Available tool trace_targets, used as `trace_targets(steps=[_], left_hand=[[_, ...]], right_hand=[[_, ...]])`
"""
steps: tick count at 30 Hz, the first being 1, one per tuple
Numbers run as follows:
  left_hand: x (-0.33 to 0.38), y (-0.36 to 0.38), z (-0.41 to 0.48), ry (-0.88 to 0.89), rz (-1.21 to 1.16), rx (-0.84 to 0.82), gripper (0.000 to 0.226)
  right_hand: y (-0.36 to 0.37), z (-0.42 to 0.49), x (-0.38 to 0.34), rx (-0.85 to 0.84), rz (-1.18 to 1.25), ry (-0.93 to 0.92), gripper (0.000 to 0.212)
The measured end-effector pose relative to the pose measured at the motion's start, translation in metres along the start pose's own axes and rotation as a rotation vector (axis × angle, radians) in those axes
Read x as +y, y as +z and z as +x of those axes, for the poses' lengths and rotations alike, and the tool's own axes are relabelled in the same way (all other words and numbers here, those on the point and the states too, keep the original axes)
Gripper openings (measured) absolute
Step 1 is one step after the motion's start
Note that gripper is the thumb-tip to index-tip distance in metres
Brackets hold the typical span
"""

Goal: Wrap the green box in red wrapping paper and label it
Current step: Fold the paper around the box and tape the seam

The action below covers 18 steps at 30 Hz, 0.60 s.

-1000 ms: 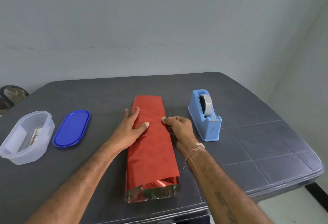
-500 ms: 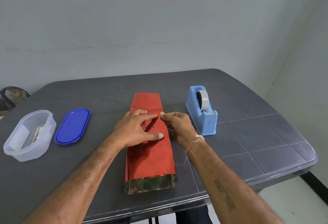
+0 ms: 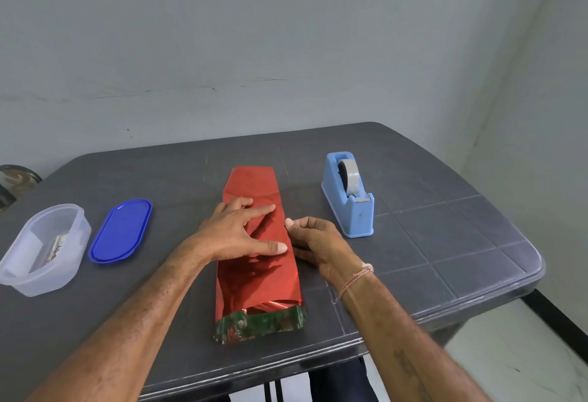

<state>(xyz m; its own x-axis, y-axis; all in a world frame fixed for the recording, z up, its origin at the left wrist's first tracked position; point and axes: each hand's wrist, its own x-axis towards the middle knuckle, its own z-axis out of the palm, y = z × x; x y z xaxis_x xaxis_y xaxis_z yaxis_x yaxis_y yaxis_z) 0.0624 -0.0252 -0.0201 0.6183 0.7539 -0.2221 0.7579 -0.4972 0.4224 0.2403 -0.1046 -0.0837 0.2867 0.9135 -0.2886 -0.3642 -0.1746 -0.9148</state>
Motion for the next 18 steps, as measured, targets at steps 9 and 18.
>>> trace_targets(steps=[9,18], left_hand=[[0.003,0.003,-0.004,-0.023,0.003,-0.069,0.145],[0.0,0.004,-0.001,-0.006,0.025,-0.068,0.145]], right_hand=[[0.001,-0.011,-0.003,0.011,-0.001,-0.02,0.015],[-0.037,-0.046,-0.048,0.767,-0.663,-0.682,0.03]])
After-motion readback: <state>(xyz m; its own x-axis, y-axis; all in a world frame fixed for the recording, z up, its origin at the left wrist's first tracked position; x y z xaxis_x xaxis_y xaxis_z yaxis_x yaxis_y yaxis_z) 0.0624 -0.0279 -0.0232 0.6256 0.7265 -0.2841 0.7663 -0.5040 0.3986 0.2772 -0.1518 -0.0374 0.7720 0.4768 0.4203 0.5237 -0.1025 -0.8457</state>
